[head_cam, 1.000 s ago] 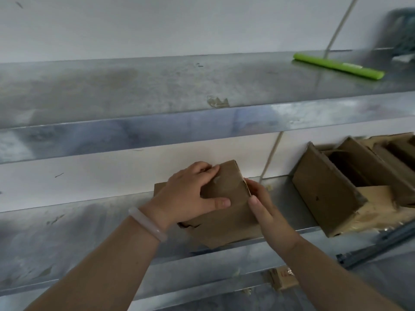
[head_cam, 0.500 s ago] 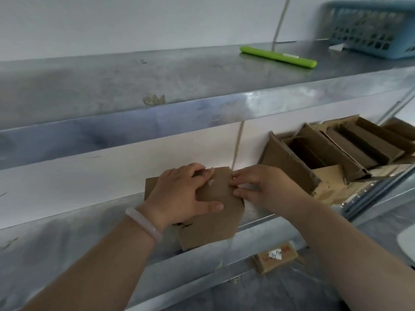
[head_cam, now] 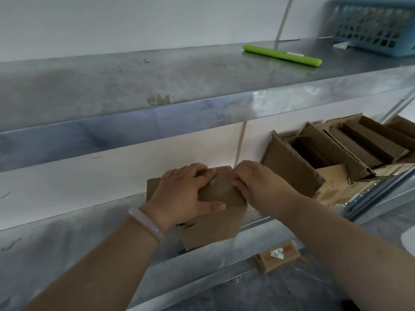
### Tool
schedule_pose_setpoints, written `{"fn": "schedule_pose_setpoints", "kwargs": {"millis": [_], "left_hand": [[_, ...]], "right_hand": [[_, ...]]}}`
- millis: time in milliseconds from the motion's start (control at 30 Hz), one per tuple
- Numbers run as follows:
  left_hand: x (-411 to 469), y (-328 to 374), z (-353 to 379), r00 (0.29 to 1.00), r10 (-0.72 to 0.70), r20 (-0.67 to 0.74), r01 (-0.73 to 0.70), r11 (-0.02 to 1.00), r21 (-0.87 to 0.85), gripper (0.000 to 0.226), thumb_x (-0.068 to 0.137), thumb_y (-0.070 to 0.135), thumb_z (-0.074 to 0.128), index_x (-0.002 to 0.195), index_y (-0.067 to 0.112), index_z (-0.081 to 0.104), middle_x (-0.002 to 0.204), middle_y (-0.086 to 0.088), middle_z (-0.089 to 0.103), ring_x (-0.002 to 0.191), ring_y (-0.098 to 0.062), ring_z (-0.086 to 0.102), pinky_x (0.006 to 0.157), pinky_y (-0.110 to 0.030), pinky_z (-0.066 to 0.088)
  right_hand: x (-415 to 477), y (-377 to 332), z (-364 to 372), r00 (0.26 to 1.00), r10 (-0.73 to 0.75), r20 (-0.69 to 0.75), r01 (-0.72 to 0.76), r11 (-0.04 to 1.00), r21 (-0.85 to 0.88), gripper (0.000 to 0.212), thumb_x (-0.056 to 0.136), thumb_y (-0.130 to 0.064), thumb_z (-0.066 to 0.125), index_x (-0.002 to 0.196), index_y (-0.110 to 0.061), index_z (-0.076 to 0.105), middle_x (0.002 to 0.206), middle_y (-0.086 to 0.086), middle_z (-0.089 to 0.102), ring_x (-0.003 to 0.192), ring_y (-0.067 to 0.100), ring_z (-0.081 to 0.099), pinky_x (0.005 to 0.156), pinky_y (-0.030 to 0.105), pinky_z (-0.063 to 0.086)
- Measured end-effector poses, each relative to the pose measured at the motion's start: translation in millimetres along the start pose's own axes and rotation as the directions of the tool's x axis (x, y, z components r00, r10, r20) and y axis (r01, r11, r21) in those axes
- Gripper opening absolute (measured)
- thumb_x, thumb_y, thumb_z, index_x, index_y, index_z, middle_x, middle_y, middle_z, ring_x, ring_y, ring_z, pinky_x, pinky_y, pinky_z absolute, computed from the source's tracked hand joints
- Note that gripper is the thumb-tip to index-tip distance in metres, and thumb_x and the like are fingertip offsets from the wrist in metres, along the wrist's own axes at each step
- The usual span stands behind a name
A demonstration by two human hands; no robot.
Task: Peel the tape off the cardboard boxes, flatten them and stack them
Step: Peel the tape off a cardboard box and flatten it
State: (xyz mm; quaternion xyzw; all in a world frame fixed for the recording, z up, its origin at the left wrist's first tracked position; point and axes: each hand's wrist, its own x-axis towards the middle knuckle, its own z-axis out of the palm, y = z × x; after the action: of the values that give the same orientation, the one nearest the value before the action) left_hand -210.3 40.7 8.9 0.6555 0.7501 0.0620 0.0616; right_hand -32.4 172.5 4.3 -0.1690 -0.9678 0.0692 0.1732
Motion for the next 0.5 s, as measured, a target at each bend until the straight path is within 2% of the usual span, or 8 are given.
{"fn": "schedule_pose_setpoints", "kwargs": {"millis": [67, 100, 167, 233, 300, 333, 400, 500], "left_hand": [[-0.9, 0.0, 1.1, 1.0, -0.007, -0.007, 0.007, 1.0, -0.021, 0.104, 0.059, 0.092, 0.016, 0.149, 0.04, 0.024, 0.15, 0.017, 0.022, 0.135, -0.009, 0.026, 0.113, -0.035, 0.019], [-1.6, -0.3, 1.8, 1.0, -0.006, -0.011, 0.006, 1.0, -0.027, 0.103, 0.061, 0.092, 0.018, 0.149, 0.04, 0.024, 0.149, 0.017, 0.022, 0.135, -0.009, 0.026, 0.113, -0.035, 0.019], [-2.7, -0.7, 3.0, 1.0, 0.003, -0.021, -0.003, 1.0, -0.026, 0.101, 0.063, 0.092, 0.02, 0.149, 0.039, 0.023, 0.149, 0.017, 0.023, 0.135, -0.009, 0.026, 0.113, -0.035, 0.02], [-3.3, -0.7, 3.2, 1.0, 0.007, -0.023, -0.008, 1.0, -0.024, 0.101, 0.064, 0.092, 0.02, 0.149, 0.038, 0.023, 0.15, 0.016, 0.023, 0.135, -0.01, 0.026, 0.113, -0.036, 0.02], [-2.5, -0.9, 2.6, 1.0, 0.008, -0.022, -0.009, 1.0, -0.021, 0.102, 0.064, 0.092, 0.02, 0.149, 0.037, 0.023, 0.149, 0.016, 0.023, 0.135, -0.01, 0.026, 0.113, -0.036, 0.021], [-2.2, -0.9, 2.1, 1.0, 0.008, -0.023, -0.009, 1.0, -0.017, 0.102, 0.063, 0.092, 0.02, 0.149, 0.038, 0.023, 0.149, 0.016, 0.023, 0.135, -0.01, 0.027, 0.113, -0.036, 0.021], [-1.8, -1.1, 2.0, 1.0, 0.004, -0.026, -0.004, 1.0, -0.012, 0.102, 0.063, 0.092, 0.019, 0.149, 0.038, 0.023, 0.148, 0.016, 0.024, 0.134, -0.01, 0.028, 0.113, -0.036, 0.022], [-2.7, -0.9, 3.2, 0.999, -0.004, -0.047, 0.003, 1.0, -0.021, 0.102, 0.062, 0.093, 0.018, 0.149, 0.039, 0.024, 0.147, 0.017, 0.025, 0.134, -0.009, 0.028, 0.113, -0.036, 0.022]], "right_hand": [[-1.3, -5.5, 6.4, 0.978, 0.208, -0.009, -0.204, 0.965, 0.164, 0.013, 0.098, -0.021, 0.047, 0.089, -0.015, 0.055, 0.09, -0.001, 0.055, 0.082, 0.014, 0.052, 0.076, 0.028, 0.046], [-1.3, -8.3, 8.7, 0.942, 0.336, 0.0, -0.324, 0.909, 0.264, 0.012, 0.099, -0.019, 0.047, 0.089, -0.018, 0.053, 0.088, -0.004, 0.055, 0.08, 0.011, 0.051, 0.072, 0.024, 0.044], [-1.8, -12.3, 11.8, 0.827, 0.559, 0.064, -0.522, 0.721, 0.456, 0.012, 0.1, -0.019, 0.046, 0.09, -0.019, 0.053, 0.084, -0.006, 0.058, 0.076, 0.005, 0.055, 0.063, 0.016, 0.04], [-3.1, -13.9, 11.1, 0.745, 0.655, 0.126, -0.58, 0.542, 0.608, 0.011, 0.1, -0.017, 0.049, 0.095, -0.016, 0.058, 0.081, -0.003, 0.063, 0.072, 0.005, 0.059, 0.06, 0.013, 0.042], [-4.8, -15.0, 6.6, 0.721, 0.673, 0.166, -0.537, 0.392, 0.747, 0.013, 0.098, -0.012, 0.051, 0.1, -0.014, 0.063, 0.081, 0.001, 0.066, 0.071, 0.008, 0.063, 0.06, 0.011, 0.048], [-5.4, -15.8, 4.6, 0.728, 0.662, 0.175, -0.506, 0.348, 0.789, 0.015, 0.098, -0.011, 0.051, 0.101, -0.015, 0.065, 0.081, 0.002, 0.067, 0.073, 0.009, 0.064, 0.062, 0.013, 0.05], [-6.9, -17.8, 2.5, 0.771, 0.615, 0.165, -0.477, 0.387, 0.789, 0.015, 0.097, -0.021, 0.054, 0.098, -0.02, 0.069, 0.082, -0.003, 0.068, 0.076, 0.007, 0.064, 0.068, 0.017, 0.054], [-8.8, -18.2, 5.1, 0.813, 0.572, 0.104, -0.495, 0.587, 0.64, 0.009, 0.089, -0.035, 0.065, 0.094, -0.03, 0.069, 0.086, -0.013, 0.067, 0.08, 0.001, 0.063, 0.072, 0.015, 0.052]]}}
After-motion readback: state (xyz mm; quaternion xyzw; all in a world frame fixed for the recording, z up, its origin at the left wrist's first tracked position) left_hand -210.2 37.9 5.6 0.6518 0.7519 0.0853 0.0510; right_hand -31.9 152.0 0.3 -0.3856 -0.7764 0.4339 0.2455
